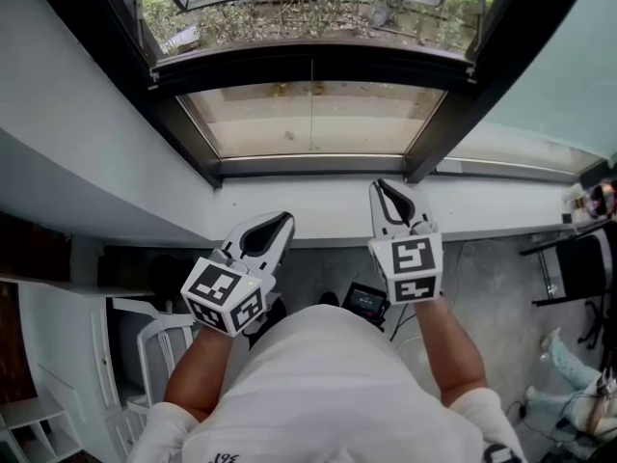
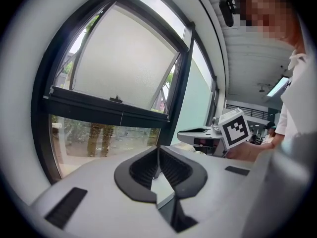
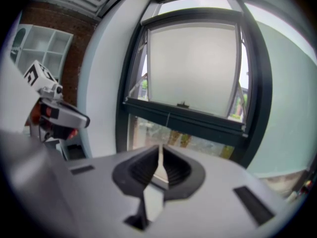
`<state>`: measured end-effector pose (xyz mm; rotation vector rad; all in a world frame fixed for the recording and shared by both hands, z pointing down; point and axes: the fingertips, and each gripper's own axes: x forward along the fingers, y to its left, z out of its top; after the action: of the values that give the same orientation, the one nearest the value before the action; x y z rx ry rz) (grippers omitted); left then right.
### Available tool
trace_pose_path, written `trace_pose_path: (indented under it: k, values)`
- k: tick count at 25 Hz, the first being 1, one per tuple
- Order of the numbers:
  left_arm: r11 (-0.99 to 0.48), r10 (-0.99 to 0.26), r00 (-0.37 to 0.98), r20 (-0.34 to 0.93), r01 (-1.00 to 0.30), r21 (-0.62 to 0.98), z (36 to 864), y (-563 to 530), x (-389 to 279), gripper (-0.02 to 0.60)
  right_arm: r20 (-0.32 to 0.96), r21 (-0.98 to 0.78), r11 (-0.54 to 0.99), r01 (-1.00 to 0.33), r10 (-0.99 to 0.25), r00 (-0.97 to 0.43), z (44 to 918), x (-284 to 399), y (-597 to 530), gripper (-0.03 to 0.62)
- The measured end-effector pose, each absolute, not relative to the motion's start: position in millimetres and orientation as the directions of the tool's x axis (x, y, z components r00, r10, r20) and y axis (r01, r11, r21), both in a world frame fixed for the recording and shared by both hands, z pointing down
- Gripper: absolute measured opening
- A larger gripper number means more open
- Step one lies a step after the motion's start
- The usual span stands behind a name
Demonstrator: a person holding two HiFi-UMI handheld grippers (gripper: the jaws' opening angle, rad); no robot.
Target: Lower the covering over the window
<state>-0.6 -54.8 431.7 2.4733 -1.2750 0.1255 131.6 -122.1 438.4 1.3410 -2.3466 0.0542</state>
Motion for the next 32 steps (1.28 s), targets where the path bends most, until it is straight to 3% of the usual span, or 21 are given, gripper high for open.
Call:
trace_pose_path:
  k: [14, 32]
  values:
    - [-0.557, -0.762, 0.604, 0.233, -0.795, 0.24, 422, -50, -48, 0.031, 0.363, 0.178, 0.502, -0.846, -0.833, -0.418, 429, 86, -112, 0.037]
    - [-0.574, -0.751, 0.62, 0.227, -0.783, 0.238, 420, -38, -53, 0.029, 0.352, 0.186, 0.506, -0.842, -0.835, -0.424, 420, 74, -96, 0.023]
